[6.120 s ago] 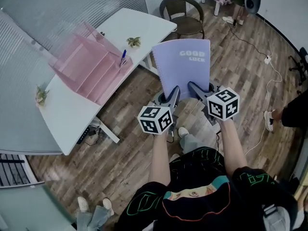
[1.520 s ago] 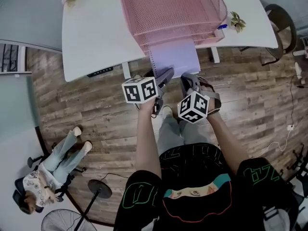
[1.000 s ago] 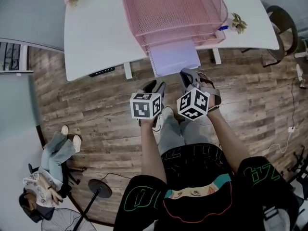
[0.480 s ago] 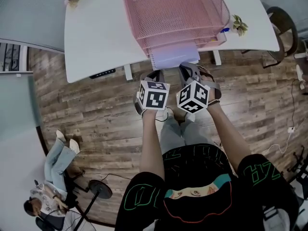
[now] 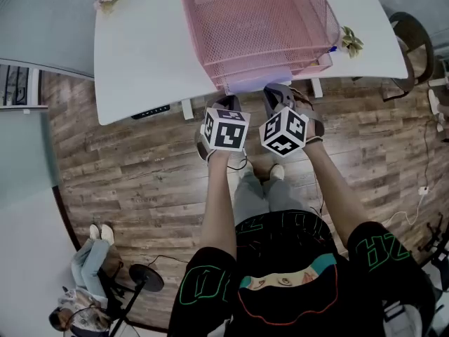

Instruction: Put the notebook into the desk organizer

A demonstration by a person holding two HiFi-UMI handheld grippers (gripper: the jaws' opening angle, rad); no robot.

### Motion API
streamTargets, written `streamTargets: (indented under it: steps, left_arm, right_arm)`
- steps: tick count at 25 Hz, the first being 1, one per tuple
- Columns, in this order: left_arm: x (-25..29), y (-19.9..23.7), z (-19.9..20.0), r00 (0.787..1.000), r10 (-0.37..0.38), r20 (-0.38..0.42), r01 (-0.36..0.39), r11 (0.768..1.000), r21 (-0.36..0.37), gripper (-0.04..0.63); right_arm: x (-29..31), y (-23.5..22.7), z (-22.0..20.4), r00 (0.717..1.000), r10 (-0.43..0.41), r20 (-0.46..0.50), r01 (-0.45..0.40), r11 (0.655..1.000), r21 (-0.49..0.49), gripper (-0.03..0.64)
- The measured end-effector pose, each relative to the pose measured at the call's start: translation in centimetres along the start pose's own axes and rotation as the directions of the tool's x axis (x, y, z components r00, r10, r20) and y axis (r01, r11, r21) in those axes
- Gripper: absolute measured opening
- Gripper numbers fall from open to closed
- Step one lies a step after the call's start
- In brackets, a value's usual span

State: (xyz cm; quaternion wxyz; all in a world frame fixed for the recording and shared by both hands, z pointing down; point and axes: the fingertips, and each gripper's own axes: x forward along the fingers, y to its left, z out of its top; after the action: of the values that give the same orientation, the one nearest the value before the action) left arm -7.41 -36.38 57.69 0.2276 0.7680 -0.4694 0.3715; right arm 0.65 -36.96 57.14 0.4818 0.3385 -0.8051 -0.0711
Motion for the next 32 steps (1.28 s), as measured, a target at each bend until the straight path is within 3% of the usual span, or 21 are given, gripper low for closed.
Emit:
streamTargets:
  steps: [10,19,25,29,32]
  left_arm:
    - [0.8,0.4,1.3,0.998,-0.033,-0.049,0.033,0.999,-0.008,-0.005]
    - [-0.3,-0.3,2.3,0.999,-0.049,0.013,0.050,0.998,-0.044,-0.005]
    - [-2.3,-1.5,3.5,0.987,-0.065,0.144,0.079,0.992,-0.093,-0.005]
    - [-5.4,-2.2,5.2,0.946,-0.042,0.323,0.095,0.984,-0.149,-0.005]
    - [-7.7,-2.5,6.5,0.911,-0.011,0.412,0.096,0.978,-0.185,-0.003]
  right_arm:
    - [1.6,-1.9,0.4,1.000,0.003,-0.019,-0.003,1.000,0.019,0.014]
    - [0.4,-2.2,1.2,1.000,0.008,0.022,-0.010,0.996,0.089,0.014]
    - [-2.7,-3.1,1.6,0.994,0.005,0.113,-0.030,0.975,0.222,0.005]
    - [-5.5,-3.6,2.4,0.971,-0.003,0.240,-0.079,0.940,0.331,0.003]
    - [-7.8,-4.7,2.8,0.952,-0.038,0.304,-0.092,0.912,0.401,0.003]
